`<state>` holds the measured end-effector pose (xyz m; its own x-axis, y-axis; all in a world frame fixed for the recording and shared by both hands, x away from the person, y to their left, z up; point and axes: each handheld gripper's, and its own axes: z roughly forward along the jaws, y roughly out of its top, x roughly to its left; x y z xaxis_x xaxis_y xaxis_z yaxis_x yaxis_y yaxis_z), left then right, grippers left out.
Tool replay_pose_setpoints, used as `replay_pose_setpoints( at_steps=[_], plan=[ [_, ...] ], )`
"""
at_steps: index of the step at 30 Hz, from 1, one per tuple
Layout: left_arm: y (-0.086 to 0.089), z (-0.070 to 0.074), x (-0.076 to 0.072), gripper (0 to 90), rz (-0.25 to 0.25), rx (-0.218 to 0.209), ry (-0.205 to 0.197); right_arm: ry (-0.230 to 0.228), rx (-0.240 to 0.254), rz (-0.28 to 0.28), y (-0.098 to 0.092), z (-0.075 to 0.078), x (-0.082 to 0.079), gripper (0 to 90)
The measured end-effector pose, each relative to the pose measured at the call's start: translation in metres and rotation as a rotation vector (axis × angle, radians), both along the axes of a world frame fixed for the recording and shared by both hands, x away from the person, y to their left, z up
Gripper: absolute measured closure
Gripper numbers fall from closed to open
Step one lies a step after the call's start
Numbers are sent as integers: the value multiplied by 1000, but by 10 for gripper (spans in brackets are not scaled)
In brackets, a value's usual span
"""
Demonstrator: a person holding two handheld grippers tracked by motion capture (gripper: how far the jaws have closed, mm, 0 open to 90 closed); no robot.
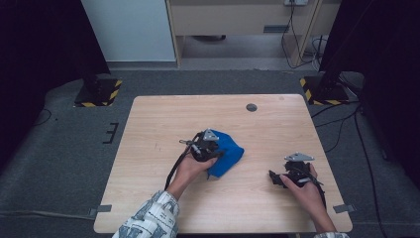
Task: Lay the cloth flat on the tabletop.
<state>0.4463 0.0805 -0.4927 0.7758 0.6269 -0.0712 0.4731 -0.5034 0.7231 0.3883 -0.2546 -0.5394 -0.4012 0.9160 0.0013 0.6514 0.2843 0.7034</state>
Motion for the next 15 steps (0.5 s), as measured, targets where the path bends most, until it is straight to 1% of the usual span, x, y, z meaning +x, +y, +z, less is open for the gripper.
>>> replay_pose_setpoints(
  at_steps=[2, 3, 5, 7, 8, 10, 12, 13, 14, 15],
  plan=[
    [2, -4, -4, 468, 26, 12, -21, 2, 1, 8, 1, 0, 1, 5],
    [3, -5, -4, 392, 29, 9, -22, 1, 1, 12, 2, 0, 1, 5],
    [7, -6, -9, 307, 47, -11, -25, 1, 0, 23, 3, 0, 2, 5],
    [11, -6, -14, 253, 52, -22, -27, -1, 1, 37, 4, 1, 3, 28],
    [13, -5, -17, 233, 49, -31, -27, -14, -6, 49, 5, 1, 3, 58],
    [17, -5, -22, 195, 42, -36, -23, -45, -8, 57, 8, 5, 2, 63],
    [22, -5, -27, 180, 48, -45, -39, -72, 26, 81, 11, 11, 0, 123],
    [24, -5, -29, 179, 54, -57, -42, -87, 24, 92, 12, 13, -1, 147],
    [27, -5, -31, 174, 58, -69, -43, -102, 27, 102, 14, 15, -2, 196],
    [29, -5, -33, 174, 58, -74, -48, -114, 40, 115, 15, 18, -3, 234]
  ],
)
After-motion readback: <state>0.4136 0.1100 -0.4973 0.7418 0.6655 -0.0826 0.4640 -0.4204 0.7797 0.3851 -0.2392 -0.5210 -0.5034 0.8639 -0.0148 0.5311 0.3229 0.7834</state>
